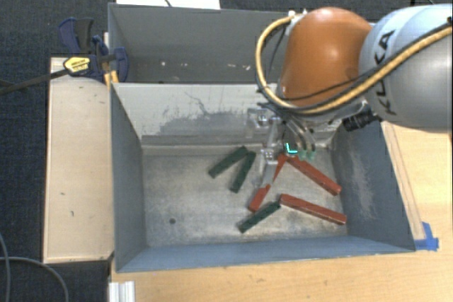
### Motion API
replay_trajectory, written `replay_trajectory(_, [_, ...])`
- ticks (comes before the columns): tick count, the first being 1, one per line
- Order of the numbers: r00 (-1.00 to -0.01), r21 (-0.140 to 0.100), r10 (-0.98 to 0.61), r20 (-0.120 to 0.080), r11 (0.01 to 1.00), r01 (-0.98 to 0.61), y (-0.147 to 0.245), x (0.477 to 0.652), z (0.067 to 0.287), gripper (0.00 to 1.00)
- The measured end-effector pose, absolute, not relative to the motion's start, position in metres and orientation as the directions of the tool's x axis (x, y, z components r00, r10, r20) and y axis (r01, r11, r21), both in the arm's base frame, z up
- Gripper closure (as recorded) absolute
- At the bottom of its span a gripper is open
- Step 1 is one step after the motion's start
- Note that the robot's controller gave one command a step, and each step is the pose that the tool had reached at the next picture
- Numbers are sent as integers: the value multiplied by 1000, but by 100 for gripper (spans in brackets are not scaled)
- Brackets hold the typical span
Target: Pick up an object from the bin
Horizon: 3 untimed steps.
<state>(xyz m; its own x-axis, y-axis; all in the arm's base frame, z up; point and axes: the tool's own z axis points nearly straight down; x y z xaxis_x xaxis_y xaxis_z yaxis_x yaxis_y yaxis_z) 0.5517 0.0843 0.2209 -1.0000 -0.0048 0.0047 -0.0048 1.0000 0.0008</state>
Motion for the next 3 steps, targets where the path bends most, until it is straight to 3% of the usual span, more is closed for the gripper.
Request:
replay_trajectory(1, [-974,1,-226,-2,974,-226,67,582,69,0])
replay_trajectory(2, [-924,0,-381,-8,924,-381,99,590,102,0])
replay_trajectory(3, [-916,-3,-401,-7,916,-401,73,589,140,0])
